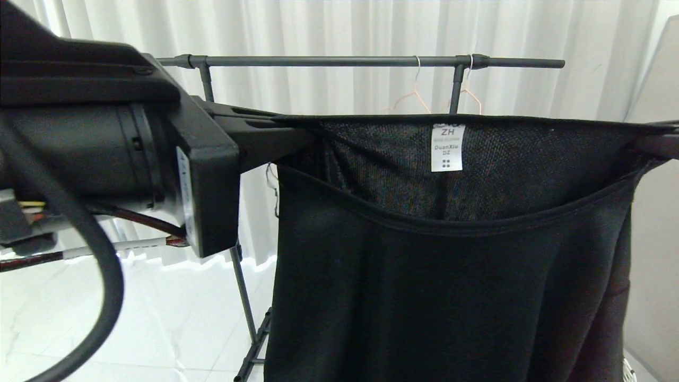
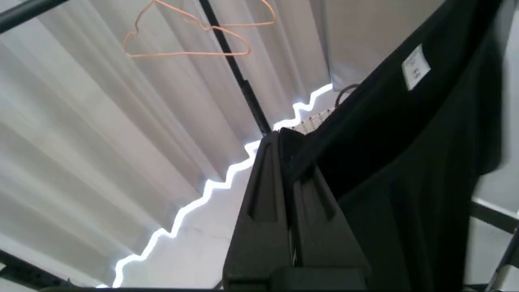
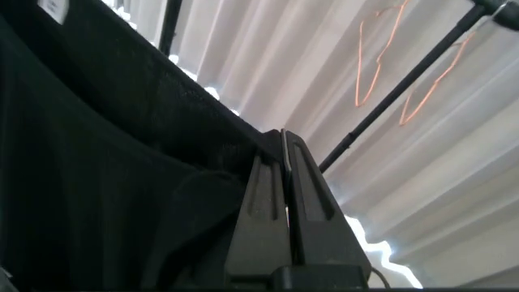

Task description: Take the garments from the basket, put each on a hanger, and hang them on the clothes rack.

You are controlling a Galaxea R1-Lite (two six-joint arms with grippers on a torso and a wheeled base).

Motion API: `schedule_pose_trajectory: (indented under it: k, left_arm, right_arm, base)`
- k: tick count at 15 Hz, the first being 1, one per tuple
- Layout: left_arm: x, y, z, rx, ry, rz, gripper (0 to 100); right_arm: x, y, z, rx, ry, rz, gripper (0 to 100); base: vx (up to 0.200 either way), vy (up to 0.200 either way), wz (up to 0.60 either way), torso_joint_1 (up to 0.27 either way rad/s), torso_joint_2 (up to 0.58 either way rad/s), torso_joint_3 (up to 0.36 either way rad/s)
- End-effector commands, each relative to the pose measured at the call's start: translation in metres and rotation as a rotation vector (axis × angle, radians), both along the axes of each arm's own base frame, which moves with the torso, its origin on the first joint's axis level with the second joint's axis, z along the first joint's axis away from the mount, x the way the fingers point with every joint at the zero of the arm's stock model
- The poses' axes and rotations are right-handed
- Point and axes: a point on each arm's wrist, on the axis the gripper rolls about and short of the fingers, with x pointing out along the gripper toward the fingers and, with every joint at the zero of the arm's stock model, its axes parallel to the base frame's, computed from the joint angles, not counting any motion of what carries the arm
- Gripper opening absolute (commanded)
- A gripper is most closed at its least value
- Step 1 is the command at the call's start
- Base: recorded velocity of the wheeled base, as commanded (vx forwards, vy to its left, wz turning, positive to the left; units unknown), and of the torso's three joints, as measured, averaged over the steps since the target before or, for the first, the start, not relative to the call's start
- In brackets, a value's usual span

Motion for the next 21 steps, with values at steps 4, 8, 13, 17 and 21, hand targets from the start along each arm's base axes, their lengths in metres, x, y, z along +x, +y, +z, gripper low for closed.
schedule_pose_trajectory:
  k: [4,8,13,17,21]
  left_arm:
    - [0.008,-0.009,-0.004,0.021,0.013,0.005,0]
    - [0.007,-0.009,-0.003,0.018,0.011,0.005,0]
    - [0.010,-0.008,-0.005,0.024,0.015,0.016,0]
    - [0.013,-0.008,-0.004,0.021,0.014,0.026,0]
    - [0.020,-0.011,-0.006,0.012,0.005,0.042,0]
  right_arm:
    - [-0.005,-0.007,0.002,0.017,-0.014,0.003,0]
    - [-0.004,-0.005,0.001,0.011,-0.011,0.004,0]
    - [-0.005,-0.006,0.000,0.009,-0.009,0.004,0]
    - [-0.004,-0.005,-0.004,-0.005,0.001,0.003,100]
    - [-0.005,-0.006,-0.012,-0.021,0.013,0.009,100]
  base:
    - [0.000,0.000,0.00,0.000,0.00,0.000]
    - [0.000,0.000,0.00,0.000,0.00,0.000]
    - [0.000,0.000,0.00,0.000,0.00,0.000]
    - [0.000,0.000,0.00,0.000,0.00,0.000]
    - [0.000,0.000,0.00,0.000,0.00,0.000]
